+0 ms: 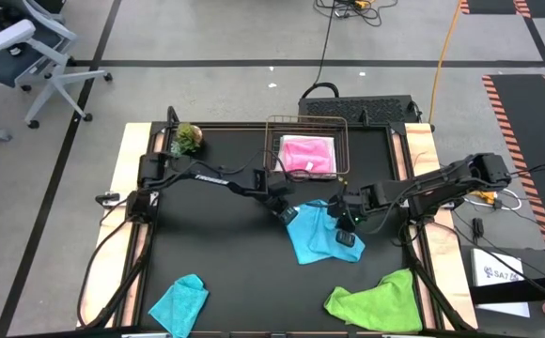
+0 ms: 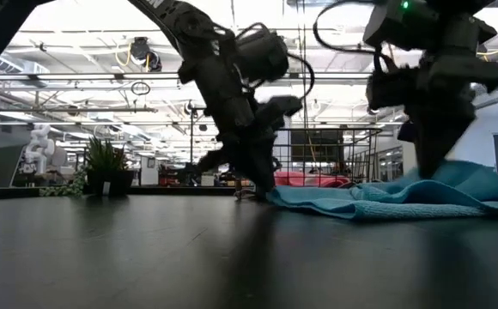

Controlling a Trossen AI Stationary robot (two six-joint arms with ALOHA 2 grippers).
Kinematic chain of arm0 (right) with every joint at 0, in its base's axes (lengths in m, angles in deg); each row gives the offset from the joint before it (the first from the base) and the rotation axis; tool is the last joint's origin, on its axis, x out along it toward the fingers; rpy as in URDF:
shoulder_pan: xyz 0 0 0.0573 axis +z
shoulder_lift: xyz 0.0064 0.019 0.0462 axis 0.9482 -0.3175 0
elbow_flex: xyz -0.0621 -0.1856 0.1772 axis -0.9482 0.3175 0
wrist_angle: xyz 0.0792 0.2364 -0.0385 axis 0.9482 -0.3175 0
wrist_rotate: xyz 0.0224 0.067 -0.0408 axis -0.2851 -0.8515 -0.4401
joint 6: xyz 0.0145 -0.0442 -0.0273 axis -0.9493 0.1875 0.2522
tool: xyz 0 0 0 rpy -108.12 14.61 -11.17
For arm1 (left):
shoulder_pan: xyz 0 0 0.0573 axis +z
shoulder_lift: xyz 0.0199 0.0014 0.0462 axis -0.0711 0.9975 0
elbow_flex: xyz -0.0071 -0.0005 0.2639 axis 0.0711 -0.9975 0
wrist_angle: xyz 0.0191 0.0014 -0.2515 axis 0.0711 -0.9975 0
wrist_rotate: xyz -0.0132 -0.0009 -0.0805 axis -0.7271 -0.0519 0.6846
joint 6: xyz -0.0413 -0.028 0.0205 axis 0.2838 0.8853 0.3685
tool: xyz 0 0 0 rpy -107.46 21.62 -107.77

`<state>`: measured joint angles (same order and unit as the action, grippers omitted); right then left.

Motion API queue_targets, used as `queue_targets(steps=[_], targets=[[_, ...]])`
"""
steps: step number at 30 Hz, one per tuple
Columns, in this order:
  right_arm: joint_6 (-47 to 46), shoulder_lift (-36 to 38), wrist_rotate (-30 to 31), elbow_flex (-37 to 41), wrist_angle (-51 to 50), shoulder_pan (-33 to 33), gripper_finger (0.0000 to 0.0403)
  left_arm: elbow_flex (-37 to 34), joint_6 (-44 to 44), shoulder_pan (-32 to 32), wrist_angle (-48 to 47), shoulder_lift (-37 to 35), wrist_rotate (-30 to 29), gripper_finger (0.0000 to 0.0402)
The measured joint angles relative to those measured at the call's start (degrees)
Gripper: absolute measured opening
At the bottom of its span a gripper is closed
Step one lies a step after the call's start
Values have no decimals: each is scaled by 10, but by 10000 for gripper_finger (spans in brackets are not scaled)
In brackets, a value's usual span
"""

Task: Fold microfiber towels
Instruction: Fold the right blue towel

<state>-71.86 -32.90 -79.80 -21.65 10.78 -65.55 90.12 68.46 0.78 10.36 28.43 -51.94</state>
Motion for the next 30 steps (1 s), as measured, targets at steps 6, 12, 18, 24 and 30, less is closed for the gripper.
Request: queue_targets(steps=[6,12,18,24,30], targets=[[-10,50,5,-28,28,-8,2,0,-15,1,-45,-74,-67,1],[34,105,33,-95,48,-32,1,0,-26,3,-112,-163,-159,1],[92,159,30,-152,120,-52,1,0,-29,-10,-166,-281,-277,1],[131,212,44,-174,176,-56,0,2,-53,-50,-167,-404,-404,0],[143,224,52,-173,180,-54,0,2,-125,-104,-141,-478,-519,0]])
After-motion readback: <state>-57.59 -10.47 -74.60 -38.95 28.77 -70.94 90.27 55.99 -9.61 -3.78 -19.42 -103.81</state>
